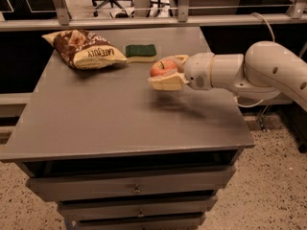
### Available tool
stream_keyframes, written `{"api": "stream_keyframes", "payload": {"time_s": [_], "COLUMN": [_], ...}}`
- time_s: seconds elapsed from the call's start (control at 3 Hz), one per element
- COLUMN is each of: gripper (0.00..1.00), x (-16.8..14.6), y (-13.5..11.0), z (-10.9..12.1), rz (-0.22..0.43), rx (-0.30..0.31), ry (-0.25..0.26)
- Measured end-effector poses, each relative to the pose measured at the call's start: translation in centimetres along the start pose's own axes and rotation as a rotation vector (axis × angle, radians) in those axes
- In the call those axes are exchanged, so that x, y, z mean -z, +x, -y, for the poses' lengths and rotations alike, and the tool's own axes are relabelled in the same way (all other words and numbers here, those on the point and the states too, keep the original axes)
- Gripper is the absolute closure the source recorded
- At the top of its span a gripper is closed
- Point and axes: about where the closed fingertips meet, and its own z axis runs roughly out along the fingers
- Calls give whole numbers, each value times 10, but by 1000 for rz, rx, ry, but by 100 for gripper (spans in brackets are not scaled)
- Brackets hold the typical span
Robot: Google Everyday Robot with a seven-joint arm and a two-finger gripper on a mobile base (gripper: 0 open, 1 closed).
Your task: Move apple near brown chip bag
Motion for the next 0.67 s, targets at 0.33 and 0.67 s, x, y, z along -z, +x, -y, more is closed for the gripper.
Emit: {"api": "stream_keyframes", "payload": {"time_s": [0.33,0.67], "gripper": [100,100], "x": [-51,-84], "y": [1,-1], "z": [19,25], "rz": [-2,0], "rx": [-26,-39], "ry": [20,12]}}
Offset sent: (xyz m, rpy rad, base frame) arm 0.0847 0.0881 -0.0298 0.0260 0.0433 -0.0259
